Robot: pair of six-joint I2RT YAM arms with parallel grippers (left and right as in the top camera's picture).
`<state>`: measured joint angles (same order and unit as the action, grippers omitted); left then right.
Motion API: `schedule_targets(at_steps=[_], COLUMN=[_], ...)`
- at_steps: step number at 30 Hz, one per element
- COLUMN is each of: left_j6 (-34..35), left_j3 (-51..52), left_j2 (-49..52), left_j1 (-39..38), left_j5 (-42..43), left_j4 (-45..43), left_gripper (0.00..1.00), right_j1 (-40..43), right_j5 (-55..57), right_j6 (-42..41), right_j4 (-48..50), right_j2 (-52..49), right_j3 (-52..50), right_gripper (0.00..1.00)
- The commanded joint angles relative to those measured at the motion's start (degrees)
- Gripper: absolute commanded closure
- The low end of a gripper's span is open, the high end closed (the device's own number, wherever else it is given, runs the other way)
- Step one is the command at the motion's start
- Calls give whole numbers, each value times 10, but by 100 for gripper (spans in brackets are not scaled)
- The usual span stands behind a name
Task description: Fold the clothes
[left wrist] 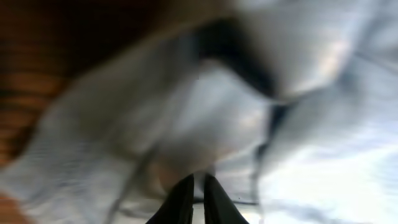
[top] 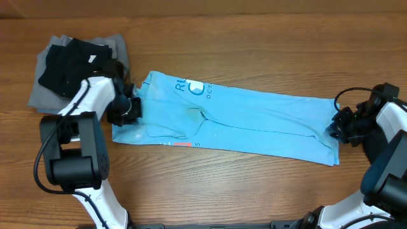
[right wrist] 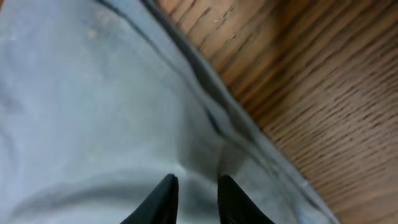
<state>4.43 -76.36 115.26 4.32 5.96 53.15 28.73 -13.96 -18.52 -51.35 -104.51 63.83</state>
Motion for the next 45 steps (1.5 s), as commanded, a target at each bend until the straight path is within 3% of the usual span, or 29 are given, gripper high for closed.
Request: schedule_targets(at_steps=[1, 5, 7, 8, 9, 11, 14, 20, 25, 27, 28, 30, 34, 36, 40, 45], left_j6=[9, 9, -1, -6, -6, -30, -68, -109, -108, -108, -108, -108, -59, -18, -12, -12], left_j3=[7, 7, 5, 3, 3, -1, -18, -108, -179, -198, -207, -223, -233, -233, -233, -233], left_j2=[-3, -3, -3, -3, -3, -9, -17, -50, -95, -117, -128, -151, -218, -261, -299, -309], left_j1=[29, 36, 36, 36, 36, 36, 36, 31, 31, 31, 31, 31, 31, 31, 31, 31], left_j5=[-20, -14, 2, 14, 22, 70, 140, 179, 179, 179, 178, 173, 82, 25, 9, 9], left_j4=[2, 1, 4, 8, 9, 11, 24, 109, 162, 188, 202, 228, 261, 279, 294, 294], left_gripper=[90, 91, 90, 84, 80, 58, 48, 35, 21, 2, 0, 0, 0, 0, 0, 0], right_j1=[-2, -2, 7, 12, 17, 38, 66, 83, 83, 83, 83, 83, 83, 83, 80, 79], right_j5=[18, 48, 20, -28, -71, -149, -142, -72, -70, -59, -52, -57, -56, -95, -136, -148], right_j6=[-10, -14, 25, 68, 105, 166, 176, 201, 237, 248, 248, 262, 280, 308, 342, 351], right_j4=[12, 16, 8, 6, 3, -17, -40, -38, -36, -37, -36, -34, -43, -52, -72, -80], right_j2=[15, 15, 16, 17, 20, 30, 33, 17, -1, -11, -17, -31, -73, -104, -132, -150], right_j3=[-9, -8, 5, 15, 24, 58, 97, 93, 91, 90, 89, 89, 89, 89, 89, 89], right_gripper=[75, 76, 76, 75, 71, 57, 28, 16, 17, 20, 20, 20, 20, 26, 38, 42])
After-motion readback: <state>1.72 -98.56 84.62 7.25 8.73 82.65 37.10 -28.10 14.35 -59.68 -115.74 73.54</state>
